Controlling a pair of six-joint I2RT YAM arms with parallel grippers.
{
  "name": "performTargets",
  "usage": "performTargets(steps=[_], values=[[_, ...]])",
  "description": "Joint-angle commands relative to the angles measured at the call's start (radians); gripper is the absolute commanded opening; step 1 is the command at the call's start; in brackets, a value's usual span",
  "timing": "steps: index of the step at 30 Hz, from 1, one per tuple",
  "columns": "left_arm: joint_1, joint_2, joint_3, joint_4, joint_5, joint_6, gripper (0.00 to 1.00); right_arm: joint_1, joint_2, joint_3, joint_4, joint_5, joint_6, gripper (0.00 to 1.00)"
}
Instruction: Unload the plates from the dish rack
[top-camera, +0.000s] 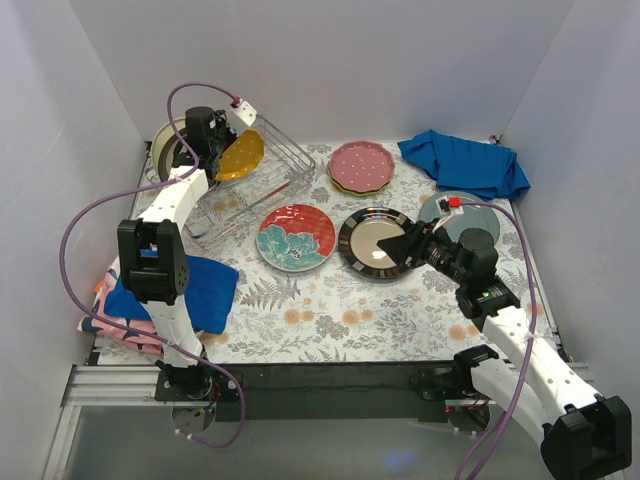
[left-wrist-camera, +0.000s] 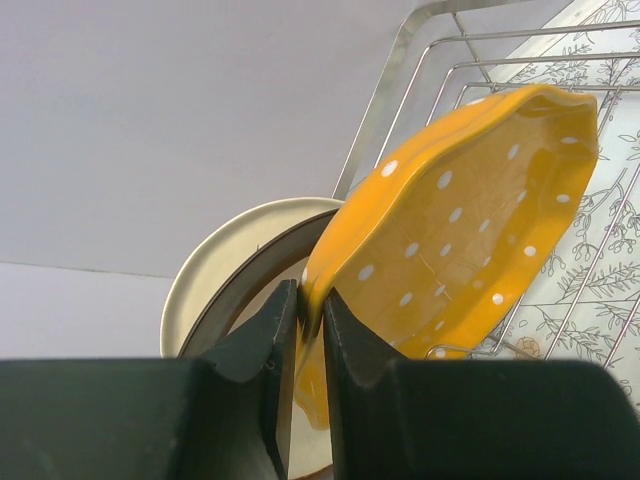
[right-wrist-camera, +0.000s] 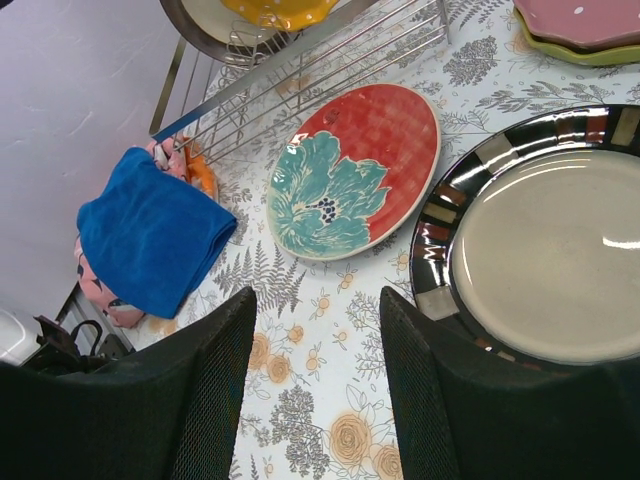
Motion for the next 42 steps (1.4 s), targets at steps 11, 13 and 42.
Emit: performTargets(steps=[11, 13, 42], values=[[-0.055, -0.139, 0.065, 0.149, -0.007, 0.002, 0.00, 0.000, -0.005, 0.042, 0.069, -0.018, 0.017, 0.59], [-0.057, -0.142, 0.057, 0.160, -0.005, -0.001, 0.00, 0.002, -0.005, 0.044, 0.072, -0.021, 0.020, 0.59], [-0.094, -0.196, 0.005, 0.211, -0.014, -0.020, 0.00, 0.003, 0.416, 0.395, 0.201, -0.063, -0.021, 0.59]])
